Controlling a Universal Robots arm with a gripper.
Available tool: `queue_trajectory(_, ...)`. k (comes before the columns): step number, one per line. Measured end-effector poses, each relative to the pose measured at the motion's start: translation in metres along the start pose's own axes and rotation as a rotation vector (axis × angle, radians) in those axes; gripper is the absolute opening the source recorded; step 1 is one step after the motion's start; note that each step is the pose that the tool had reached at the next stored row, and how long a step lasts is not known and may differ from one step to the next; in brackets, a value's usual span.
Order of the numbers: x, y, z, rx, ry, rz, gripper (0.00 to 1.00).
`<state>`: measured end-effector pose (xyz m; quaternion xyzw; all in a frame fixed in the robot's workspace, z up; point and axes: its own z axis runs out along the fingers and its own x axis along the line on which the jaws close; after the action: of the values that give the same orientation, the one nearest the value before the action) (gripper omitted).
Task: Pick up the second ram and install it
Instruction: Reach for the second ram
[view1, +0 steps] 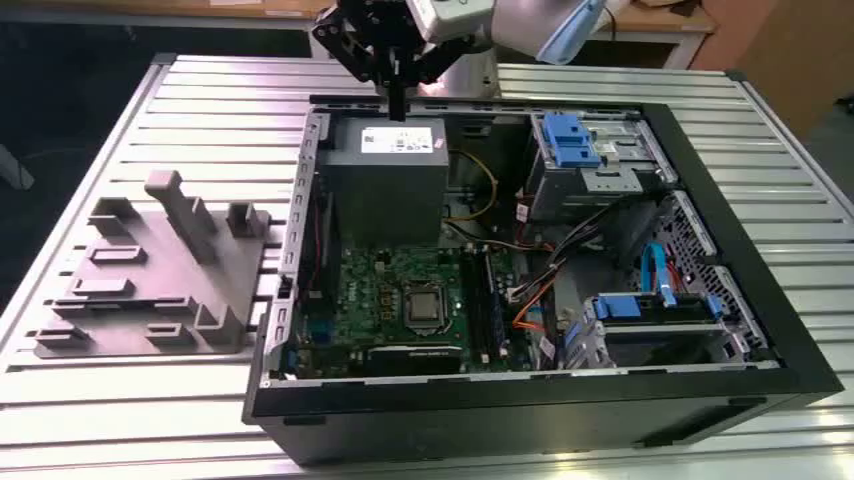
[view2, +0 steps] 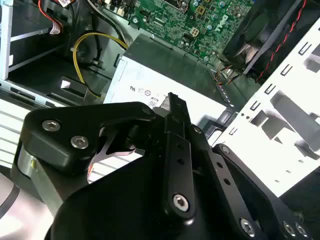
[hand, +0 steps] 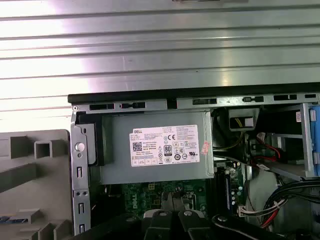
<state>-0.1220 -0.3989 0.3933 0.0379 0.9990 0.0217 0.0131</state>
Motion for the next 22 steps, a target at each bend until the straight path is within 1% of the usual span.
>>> queue_trajectory(12, 0.0, 0.0, 0.0, 0.0, 0.0, 0.0, 0.1)
queue_trajectory(14, 0.0009, -0.0001, -0.0001, 0.0001, 0.0, 0.0, 0.1)
queue_trajectory(15, 0.0025, -0.0002, -0.0001, 0.0001, 0.0, 0.0, 0.1)
queue_trajectory(18, 0.0108, -0.0008, -0.0003, 0.0, -0.0001, 0.0, 0.1)
queue_trajectory(22, 0.0247, -0.0019, -0.0007, 0.0001, -0.0009, 0.0, 0.1)
